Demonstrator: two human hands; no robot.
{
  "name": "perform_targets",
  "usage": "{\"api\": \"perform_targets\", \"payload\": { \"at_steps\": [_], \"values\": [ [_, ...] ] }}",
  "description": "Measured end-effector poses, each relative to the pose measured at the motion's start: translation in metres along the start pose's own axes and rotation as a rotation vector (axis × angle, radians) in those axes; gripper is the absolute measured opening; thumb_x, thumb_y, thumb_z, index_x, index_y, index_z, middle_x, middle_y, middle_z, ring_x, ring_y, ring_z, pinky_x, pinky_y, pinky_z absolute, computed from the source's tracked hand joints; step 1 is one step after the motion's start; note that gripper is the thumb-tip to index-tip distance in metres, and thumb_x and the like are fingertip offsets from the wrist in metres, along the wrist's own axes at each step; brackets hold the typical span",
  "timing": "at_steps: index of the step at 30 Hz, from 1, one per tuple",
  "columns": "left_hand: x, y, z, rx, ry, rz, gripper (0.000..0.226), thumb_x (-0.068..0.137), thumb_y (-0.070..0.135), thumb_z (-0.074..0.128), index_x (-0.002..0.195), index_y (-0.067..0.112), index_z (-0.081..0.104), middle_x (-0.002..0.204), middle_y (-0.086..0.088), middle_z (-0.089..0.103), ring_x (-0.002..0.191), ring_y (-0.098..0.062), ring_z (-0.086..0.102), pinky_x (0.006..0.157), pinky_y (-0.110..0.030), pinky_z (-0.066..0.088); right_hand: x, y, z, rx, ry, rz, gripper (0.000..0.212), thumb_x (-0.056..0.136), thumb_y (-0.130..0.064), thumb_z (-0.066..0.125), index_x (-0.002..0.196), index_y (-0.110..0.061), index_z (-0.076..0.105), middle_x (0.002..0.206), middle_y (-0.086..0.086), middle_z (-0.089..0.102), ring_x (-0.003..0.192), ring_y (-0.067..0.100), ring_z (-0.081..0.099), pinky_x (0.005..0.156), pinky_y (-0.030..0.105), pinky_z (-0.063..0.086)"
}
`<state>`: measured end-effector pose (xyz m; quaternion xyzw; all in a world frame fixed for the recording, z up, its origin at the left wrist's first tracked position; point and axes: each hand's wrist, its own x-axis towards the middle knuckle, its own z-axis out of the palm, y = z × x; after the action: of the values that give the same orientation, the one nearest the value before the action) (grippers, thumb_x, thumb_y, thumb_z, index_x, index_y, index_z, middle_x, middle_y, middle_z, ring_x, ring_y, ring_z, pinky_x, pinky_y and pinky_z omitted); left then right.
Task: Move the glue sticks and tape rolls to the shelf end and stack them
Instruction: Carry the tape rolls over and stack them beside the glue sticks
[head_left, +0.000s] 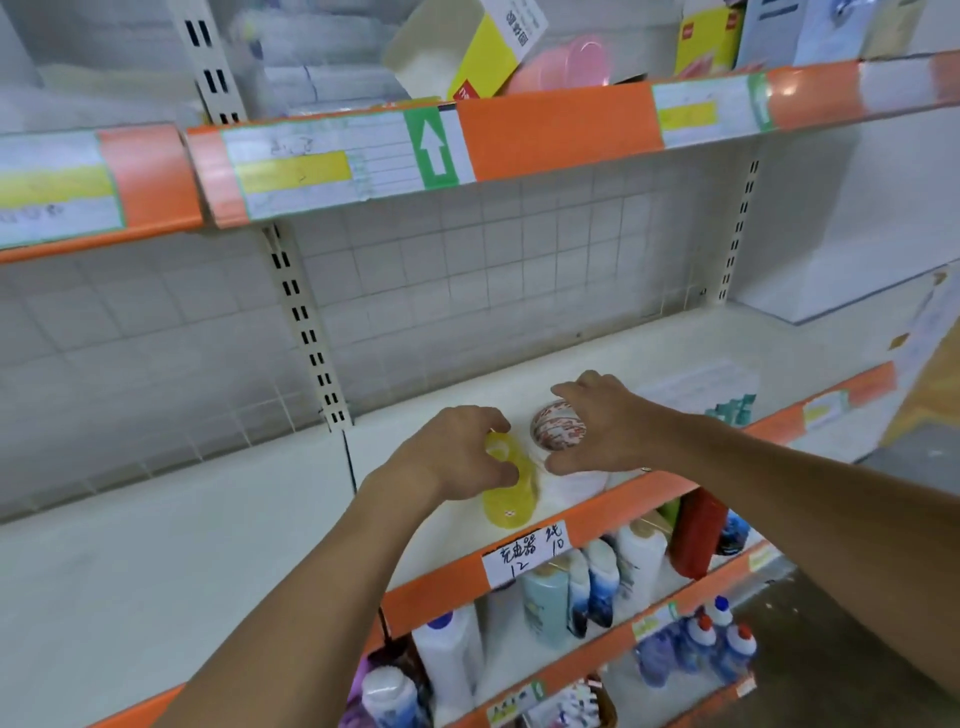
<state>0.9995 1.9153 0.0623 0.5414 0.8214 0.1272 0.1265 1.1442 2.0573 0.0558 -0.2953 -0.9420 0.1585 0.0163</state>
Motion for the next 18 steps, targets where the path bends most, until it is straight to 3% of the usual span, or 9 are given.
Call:
{"api": "perform_targets", "payload": {
  "at_steps": [11, 18],
  "values": [
    [0.001, 0.007, 0.003, 0.008, -0.022, -0.022, 0.063, 0.082, 0.038, 0.071, 0.14, 0.025, 0.05, 0.138, 0.001, 0.052, 0.122, -0.017, 0.05, 0.095, -0.027, 0.044, 0.0, 0.012, 0.007, 0.049, -0.031, 0.008, 0.098, 0.079, -0.051, 0.073, 0.156, -0.021, 0.021, 0.152, 0.002, 0.025, 0.144, 0.02, 0.017, 0.113, 0.043, 0.032],
    [0.0, 0.009, 0.008, 0.004, -0.037, -0.03, 0.064, 0.082, 0.039, 0.072, 0.141, 0.024, 0.049, 0.138, -0.002, 0.051, 0.122, -0.02, 0.05, 0.087, -0.024, 0.041, 0.002, 0.012, 0.013, 0.076, -0.012, 0.008, 0.097, 0.078, -0.053, 0.073, 0.155, -0.021, 0.024, 0.148, 0.001, 0.03, 0.141, 0.02, 0.023, 0.11, 0.041, 0.034]
  ]
}}
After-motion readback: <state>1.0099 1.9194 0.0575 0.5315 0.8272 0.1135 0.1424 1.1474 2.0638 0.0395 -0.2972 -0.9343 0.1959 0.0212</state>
